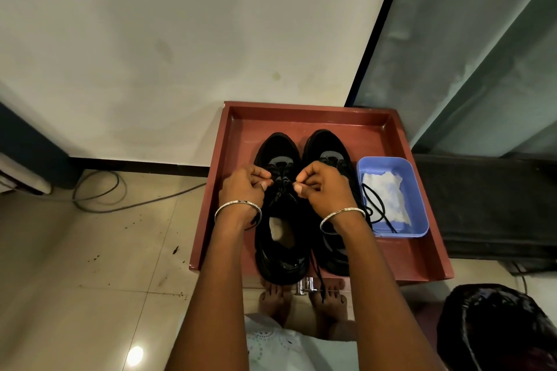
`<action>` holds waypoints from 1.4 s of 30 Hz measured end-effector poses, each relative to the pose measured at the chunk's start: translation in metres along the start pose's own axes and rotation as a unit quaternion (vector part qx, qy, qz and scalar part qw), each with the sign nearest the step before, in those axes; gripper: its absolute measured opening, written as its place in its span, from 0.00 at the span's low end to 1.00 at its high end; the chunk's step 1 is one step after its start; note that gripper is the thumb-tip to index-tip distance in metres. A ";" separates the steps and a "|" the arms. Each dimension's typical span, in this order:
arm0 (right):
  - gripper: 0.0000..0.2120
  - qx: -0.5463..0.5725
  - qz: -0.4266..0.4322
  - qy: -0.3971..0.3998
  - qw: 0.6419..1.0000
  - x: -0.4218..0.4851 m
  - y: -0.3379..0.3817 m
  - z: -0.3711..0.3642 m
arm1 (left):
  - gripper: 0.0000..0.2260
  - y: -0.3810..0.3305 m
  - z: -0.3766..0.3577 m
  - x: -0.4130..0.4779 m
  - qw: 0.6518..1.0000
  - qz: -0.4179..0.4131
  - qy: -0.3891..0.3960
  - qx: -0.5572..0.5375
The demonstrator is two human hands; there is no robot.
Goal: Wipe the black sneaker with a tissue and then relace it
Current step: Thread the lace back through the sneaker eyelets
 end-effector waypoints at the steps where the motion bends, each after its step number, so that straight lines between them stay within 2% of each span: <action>1: 0.08 -0.001 0.000 0.016 1.000 -0.001 0.001 0.002 | 0.13 0.003 0.000 0.001 1.000 0.002 0.013 -0.025; 4: 0.04 -0.020 0.016 0.041 0.999 -0.001 0.003 0.001 | 0.15 0.006 0.002 0.003 0.998 0.004 0.026 -0.064; 8: 0.05 -0.027 0.034 0.041 0.998 -0.001 0.006 -0.003 | 0.15 0.009 0.005 0.002 0.994 0.010 0.040 -0.098; 12: 0.07 -0.096 0.046 0.026 0.994 -0.003 0.004 -0.009 | 0.15 0.011 0.004 0.004 0.996 -0.005 0.040 -0.083; 16: 0.07 -0.171 0.073 0.043 0.982 -0.007 0.008 -0.014 | 0.15 0.011 0.003 0.005 0.997 -0.010 0.038 -0.065; 21: 0.08 -0.097 0.055 0.042 0.993 -0.005 0.006 -0.008 | 0.13 0.010 0.004 0.005 0.998 -0.020 0.029 -0.047; 26: 0.06 -0.082 0.048 0.028 0.995 -0.005 0.007 -0.008 | 0.13 0.010 0.005 0.005 0.999 -0.020 0.028 -0.034; 30: 0.06 -0.152 0.071 0.026 0.985 -0.007 0.010 -0.016 | 0.14 0.009 0.004 0.004 1.000 -0.018 0.005 -0.010; 34: 0.04 -0.221 0.072 0.071 0.970 -0.011 0.011 -0.015 | 0.15 0.009 0.003 0.004 1.000 -0.019 0.008 -0.021; 42: 0.11 -0.079 0.027 0.057 0.995 -0.007 0.003 -0.001 | 0.15 0.009 0.004 0.005 0.999 -0.016 0.029 -0.029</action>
Point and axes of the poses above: each hand's wrist, its own x-axis towards the middle knuckle, its own z-axis out of the back of the hand, y = z × x, the point moved 2 cm from there along x, towards the middle knuckle, and after that the axes turned 13 degrees about x, right-handed, at the moved point
